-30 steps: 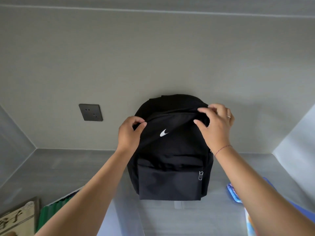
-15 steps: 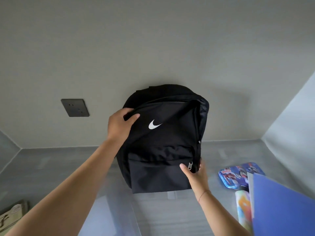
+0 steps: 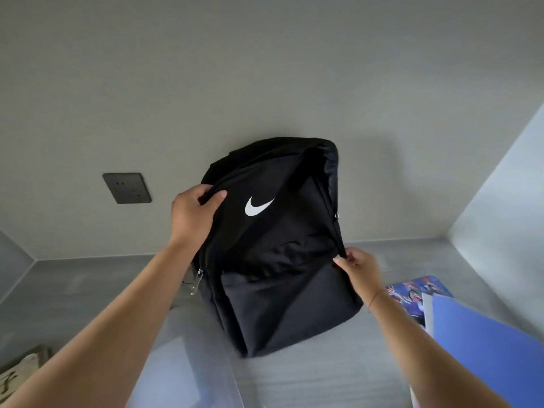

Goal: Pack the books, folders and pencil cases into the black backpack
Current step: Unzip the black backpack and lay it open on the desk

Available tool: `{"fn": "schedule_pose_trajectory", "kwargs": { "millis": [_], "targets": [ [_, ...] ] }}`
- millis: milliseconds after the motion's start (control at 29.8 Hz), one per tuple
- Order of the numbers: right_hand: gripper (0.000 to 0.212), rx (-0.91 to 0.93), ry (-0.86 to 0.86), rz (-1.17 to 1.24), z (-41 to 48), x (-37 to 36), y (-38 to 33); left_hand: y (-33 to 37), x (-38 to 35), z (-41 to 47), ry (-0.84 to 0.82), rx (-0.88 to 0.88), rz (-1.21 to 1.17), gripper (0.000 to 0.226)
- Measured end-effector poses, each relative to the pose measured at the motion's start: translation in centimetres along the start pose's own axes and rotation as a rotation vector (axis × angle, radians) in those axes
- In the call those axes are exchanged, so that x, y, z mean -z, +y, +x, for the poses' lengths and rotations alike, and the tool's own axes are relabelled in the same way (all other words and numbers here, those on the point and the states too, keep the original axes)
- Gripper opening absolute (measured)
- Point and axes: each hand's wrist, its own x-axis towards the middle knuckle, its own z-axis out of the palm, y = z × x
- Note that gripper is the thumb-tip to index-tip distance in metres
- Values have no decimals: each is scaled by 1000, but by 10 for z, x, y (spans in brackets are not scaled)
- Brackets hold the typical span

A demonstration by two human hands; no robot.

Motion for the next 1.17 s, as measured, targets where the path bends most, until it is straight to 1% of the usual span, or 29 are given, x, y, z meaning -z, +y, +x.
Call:
{"fn": "schedule_pose_trajectory", "kwargs": {
  "millis": [101, 201, 235, 335, 402, 436, 503, 570, 637, 738, 805, 872, 939, 1006, 1039, 1073, 1140, 1173],
  "targets": [
    [17, 83, -40, 6, 10, 27, -18, 2, 6, -17, 5, 56, -43, 10],
    [4, 132, -75, -111, 18, 42, -32, -6, 9, -40, 20, 142, 10, 13],
    [4, 137, -75, -151, 21, 42, -31, -12, 8, -50, 26, 164, 45, 15],
    [5, 83, -49, -237, 21, 33, -21, -41, 4, -81, 43, 233, 129, 21],
    [10, 36, -43, -277, 9, 20, -12, -61, 2, -100, 47, 293, 159, 22],
    [18, 24, -41, -314, -1, 13, -7, -71, 2, -107, 51, 329, 173, 23],
    [46, -27, -17, -406, -27, 1, 4, -92, 7, -118, 65, 421, 191, 24],
    [70, -127, 44, -417, -63, -9, 18, -114, 15, -128, 73, 515, 213, 25],
    [85, -260, 105, -356, -105, -18, 38, -131, 23, -140, 75, 583, 246, 26],
    [99, -501, 189, -262, -163, -29, 66, -146, 32, -156, 79, 625, 281, 27],
    [104, -634, 208, -145, -190, -35, 77, -150, 35, -165, 80, 636, 278, 27],
    [103, -730, 209, 0, -205, -43, 87, -153, 35, -171, 75, 646, 277, 27],
    [92, -760, 214, 173, -211, -51, 92, -155, 35, -175, 73, 648, 271, 26],
    [75, -842, 190, 406, -212, -58, 93, -156, 35, -179, 79, 644, 250, 23],
    [72, -890, 172, 499, -210, -60, 94, -155, 36, -181, 80, 643, 235, 21],
    [71, -893, 174, 554, -206, -62, 98, -154, 37, -183, 74, 654, 222, 19],
    [76, -807, 214, 523, -191, -60, 103, -157, 40, -187, 64, 698, 183, 20],
    [82, -754, 252, 464, -180, -58, 104, -161, 42, -190, 53, 738, 157, 23]
  ]
}}
